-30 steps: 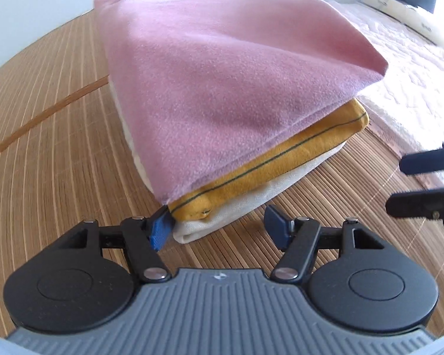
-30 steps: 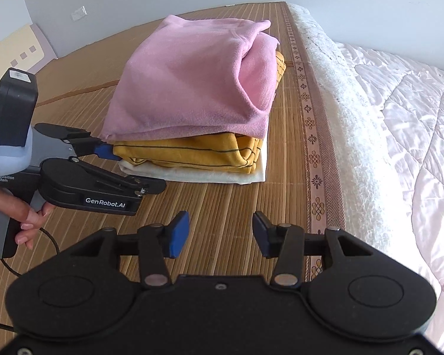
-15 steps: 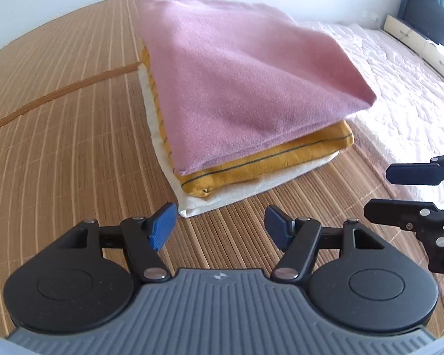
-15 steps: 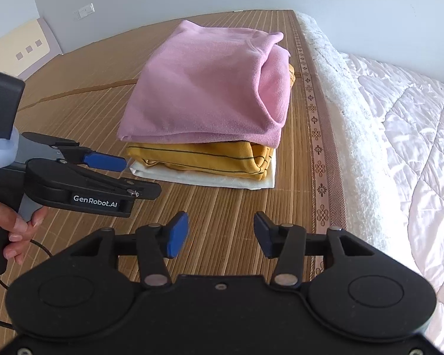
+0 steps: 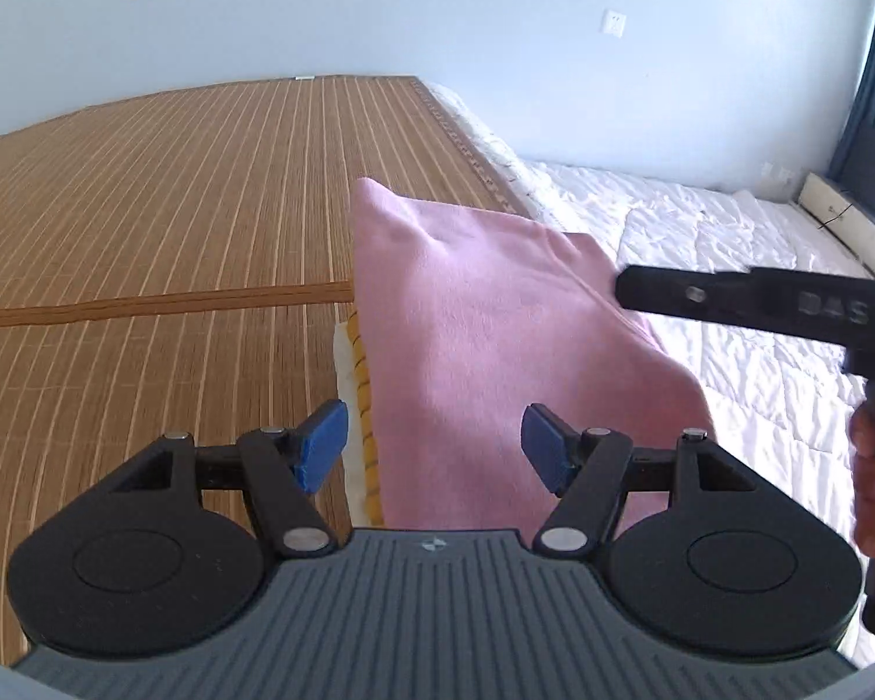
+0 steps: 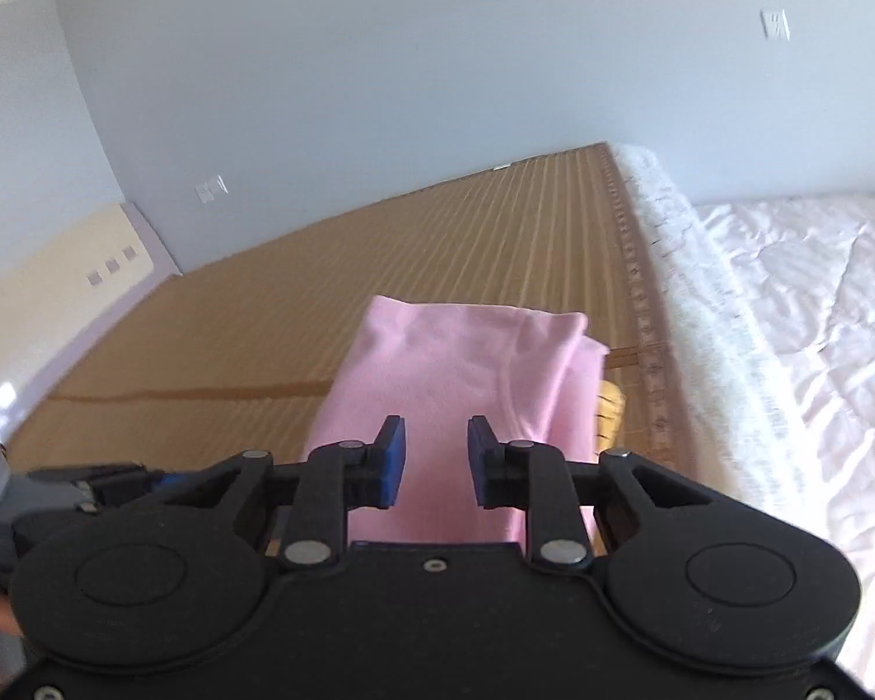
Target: Fold clothes
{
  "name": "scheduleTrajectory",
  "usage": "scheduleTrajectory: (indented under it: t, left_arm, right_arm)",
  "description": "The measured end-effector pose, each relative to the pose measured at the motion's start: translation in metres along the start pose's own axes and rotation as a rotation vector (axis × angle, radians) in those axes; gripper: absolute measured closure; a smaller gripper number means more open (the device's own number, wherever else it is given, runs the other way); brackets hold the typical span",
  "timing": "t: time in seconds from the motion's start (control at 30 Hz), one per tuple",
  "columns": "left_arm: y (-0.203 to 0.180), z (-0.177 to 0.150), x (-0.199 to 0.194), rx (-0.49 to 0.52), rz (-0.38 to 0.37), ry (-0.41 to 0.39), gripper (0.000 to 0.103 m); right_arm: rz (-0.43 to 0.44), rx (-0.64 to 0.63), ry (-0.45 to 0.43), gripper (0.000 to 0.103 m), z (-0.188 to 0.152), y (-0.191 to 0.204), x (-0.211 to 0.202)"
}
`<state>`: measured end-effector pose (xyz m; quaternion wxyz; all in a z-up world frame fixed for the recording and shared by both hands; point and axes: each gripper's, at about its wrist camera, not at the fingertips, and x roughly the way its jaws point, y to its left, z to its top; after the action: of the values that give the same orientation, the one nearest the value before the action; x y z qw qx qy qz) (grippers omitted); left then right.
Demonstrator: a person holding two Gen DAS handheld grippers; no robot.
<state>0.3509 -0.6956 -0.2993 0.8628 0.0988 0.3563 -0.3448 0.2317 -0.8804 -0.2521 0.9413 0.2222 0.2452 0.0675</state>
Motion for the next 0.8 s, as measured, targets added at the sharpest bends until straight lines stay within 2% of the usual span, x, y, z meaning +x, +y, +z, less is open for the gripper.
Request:
scheduleTrajectory:
  t: [0.1, 0.17, 0.27, 0.37, 0.4, 0.5, 0.6, 0.63, 0.7, 0.8]
  left_arm:
    - [0.000, -0.001, 0.017, 0.050, 0.043, 0.040, 0.032]
    - [0.007, -0.008, 0.015, 0.072, 0.054, 0.048, 0.030]
    - [0.018, -0.017, 0.005, 0.083, 0.062, 0.053, 0.028]
    - [0.021, -0.024, -0.014, 0.081, 0.076, 0.037, 0.029]
    - [0.018, -0.026, -0.020, 0.087, 0.059, 0.033, 0.029]
    - [0.000, -0.029, -0.024, 0.142, 0.011, 0.041, 0.029]
    - [-0.013, -0.039, -0.015, 0.213, 0.080, 0.077, 0.029]
    - [-0.014, -0.044, -0.011, 0.229, 0.109, 0.090, 0.029]
    - [-0.004, -0.053, -0.013, 0.198, 0.124, 0.109, 0.029]
    - [0.010, -0.067, -0.026, 0.132, 0.162, 0.139, 0.029]
  right_arm:
    - [-0.010, -0.029, 0.019, 0.084, 0.012, -0.006, 0.039]
    - [-0.073, -0.068, 0.046, 0.084, 0.016, -0.012, 0.057]
    - [-0.191, -0.144, 0.070, 0.091, 0.014, -0.024, 0.062]
    - [-0.287, -0.228, 0.045, 0.084, 0.011, -0.021, 0.037]
    - [-0.281, -0.242, 0.036, 0.084, 0.008, -0.018, 0.026]
    - [-0.175, -0.312, 0.054, 0.083, -0.018, 0.014, -0.004]
    - [-0.120, -0.409, 0.114, 0.083, -0.050, 0.044, -0.002]
    - [-0.132, -0.424, 0.130, 0.083, -0.059, 0.048, 0.000]
    - [-0.184, -0.443, 0.157, 0.083, -0.076, 0.053, 0.002]
    - [-0.264, -0.381, 0.168, 0.083, -0.090, 0.044, -0.011]
